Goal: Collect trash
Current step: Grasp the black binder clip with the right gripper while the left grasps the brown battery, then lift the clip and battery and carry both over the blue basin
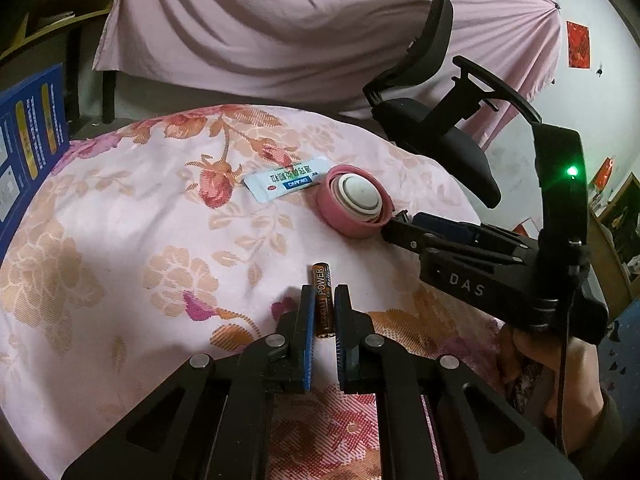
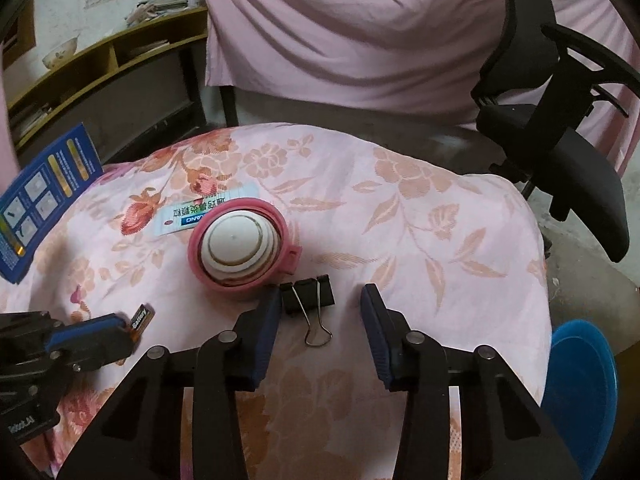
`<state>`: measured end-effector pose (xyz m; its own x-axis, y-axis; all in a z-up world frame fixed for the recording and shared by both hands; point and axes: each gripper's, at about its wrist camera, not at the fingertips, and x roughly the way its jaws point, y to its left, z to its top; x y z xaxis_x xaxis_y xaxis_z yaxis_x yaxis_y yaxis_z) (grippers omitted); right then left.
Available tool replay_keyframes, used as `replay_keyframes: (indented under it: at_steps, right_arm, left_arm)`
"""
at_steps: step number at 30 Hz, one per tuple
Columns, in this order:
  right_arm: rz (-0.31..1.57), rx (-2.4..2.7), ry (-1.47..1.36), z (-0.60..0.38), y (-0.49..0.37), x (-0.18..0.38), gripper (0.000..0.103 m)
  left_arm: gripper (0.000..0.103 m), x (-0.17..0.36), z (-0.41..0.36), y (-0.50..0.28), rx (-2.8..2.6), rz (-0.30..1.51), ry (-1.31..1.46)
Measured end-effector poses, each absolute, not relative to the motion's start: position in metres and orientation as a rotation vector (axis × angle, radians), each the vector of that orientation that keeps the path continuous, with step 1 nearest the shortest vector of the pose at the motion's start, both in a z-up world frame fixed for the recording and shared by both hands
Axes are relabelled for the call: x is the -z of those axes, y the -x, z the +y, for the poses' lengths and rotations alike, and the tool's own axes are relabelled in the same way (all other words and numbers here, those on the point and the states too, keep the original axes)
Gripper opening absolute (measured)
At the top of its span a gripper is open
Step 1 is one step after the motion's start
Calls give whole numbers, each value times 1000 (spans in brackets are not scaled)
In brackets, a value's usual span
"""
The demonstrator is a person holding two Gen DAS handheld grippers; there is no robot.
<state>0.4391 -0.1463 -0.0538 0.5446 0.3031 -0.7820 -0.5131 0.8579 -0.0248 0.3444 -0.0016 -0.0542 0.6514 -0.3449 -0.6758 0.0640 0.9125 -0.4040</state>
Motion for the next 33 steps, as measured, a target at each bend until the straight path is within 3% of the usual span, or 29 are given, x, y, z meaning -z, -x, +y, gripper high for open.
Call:
replay_keyframes:
  at_steps: [7, 17, 22, 33]
  right_arm:
    - [859, -516, 268, -147, -429, 54, 23]
    - [763, -499, 265, -153, -395, 43, 23]
    - [623, -492, 205, -167, -368, 25, 23]
    - [304, -485, 92, -208, -313, -11, 23]
  left_arm:
    - [7, 56, -1, -342, 259, 844, 364]
    - [7, 57, 0, -342, 276, 833, 372]
    - [7, 53, 4, -331, 278, 798, 389]
    - [7, 6, -12, -273, 202, 462, 290]
